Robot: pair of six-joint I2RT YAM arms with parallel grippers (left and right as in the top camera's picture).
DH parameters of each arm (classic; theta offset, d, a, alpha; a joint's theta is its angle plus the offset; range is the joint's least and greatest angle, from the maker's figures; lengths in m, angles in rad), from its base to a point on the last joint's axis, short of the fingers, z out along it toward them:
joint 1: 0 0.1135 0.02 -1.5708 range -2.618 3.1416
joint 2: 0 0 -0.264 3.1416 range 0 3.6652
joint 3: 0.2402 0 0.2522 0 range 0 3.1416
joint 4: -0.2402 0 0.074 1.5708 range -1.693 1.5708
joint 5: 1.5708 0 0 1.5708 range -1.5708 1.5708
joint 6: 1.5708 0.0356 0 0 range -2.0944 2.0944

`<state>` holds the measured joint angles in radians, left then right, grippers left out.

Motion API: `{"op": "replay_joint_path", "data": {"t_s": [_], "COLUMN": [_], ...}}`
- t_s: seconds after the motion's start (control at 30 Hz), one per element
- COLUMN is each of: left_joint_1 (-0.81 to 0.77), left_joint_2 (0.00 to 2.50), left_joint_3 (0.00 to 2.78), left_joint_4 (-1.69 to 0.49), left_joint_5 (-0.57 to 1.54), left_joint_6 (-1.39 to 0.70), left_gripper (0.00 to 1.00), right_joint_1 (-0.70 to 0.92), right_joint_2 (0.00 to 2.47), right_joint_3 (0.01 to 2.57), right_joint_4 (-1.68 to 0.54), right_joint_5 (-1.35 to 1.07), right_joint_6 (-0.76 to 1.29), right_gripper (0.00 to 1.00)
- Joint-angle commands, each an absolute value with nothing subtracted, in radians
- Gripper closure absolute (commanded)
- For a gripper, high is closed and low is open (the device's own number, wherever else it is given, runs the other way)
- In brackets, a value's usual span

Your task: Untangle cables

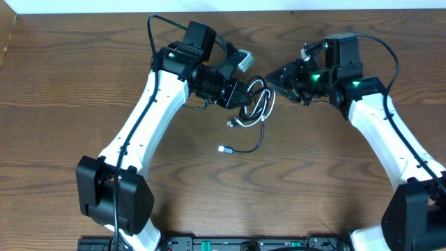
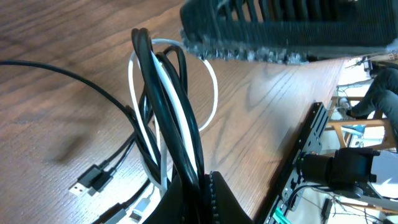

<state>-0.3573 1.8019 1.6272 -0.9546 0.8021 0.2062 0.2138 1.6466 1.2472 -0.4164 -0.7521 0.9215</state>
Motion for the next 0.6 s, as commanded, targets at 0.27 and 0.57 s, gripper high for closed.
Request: {"op": "replay_joint_path", "data": {"t_s": [0.27,0.57], "left_joint_1": [-0.361,-0.361], "left_joint_2": [1.807,1.807], "left_joint_3": [1.636,1.636], "left_joint_4": [-0.957,-0.957], "left_joint_5": [0.815,0.815], "left_joint_6": [0.205,0.205], "left_gripper": [0.93,0.93], "right_joint_1": [0.305,0.313], "right_joint_2": [1.655,1.655], "right_joint_3": [1.254,1.254], "right_joint_4": [-0.419,-0.49], "right_joint_5": [-0.754,-0.73], "right_joint_6": [0.901,0.884], "right_gripper": [0.7,0.72]}}
